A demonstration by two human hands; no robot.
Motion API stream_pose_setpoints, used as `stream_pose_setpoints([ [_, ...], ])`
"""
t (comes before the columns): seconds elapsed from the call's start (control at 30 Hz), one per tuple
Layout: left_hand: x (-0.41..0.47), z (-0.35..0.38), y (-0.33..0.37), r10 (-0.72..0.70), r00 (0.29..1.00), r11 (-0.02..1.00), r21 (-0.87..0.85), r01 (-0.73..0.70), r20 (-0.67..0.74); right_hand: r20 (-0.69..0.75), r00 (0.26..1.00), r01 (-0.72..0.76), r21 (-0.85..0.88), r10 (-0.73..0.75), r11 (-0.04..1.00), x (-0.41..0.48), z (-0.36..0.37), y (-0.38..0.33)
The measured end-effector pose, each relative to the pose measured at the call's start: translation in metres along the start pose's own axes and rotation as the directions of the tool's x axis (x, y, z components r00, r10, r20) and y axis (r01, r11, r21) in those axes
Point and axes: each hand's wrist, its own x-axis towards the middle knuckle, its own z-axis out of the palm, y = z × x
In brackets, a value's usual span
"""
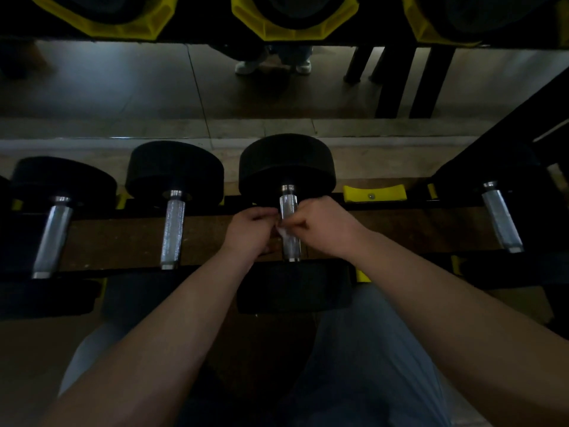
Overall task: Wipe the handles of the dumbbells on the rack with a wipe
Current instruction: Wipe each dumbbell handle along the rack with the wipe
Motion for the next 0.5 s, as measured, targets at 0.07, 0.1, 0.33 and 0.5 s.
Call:
stream_pose_setpoints([
  [0.07,-0.001,0.001,0.0,0.0,1.0,1.0,-0.011,0.0,-0.009,0.086,0.996,0.009,0.022,-0.011,1.0,-0.004,-0.004,-0.003],
  [0.1,-0.001,0.001,0.0,0.002,1.0,1.0,-0.018,-0.002,-0.003,0.077,0.997,-0.018,0.033,0.015,0.999,-0.002,-0.006,-0.004],
  [0.33,-0.014,-0.024,0.006,0.089,0.996,0.988,-0.127,-0.092,-0.031,-0.129,0.967,-0.167,0.333,0.221,0.928,0.02,-0.004,-0.028],
  [0.5,-0.016,-0.073,0.011,0.088,0.993,0.965,-0.241,-0.104,-0.075,-0.037,0.988,-0.1,0.572,0.147,0.814,0.039,-0.006,-0.067],
])
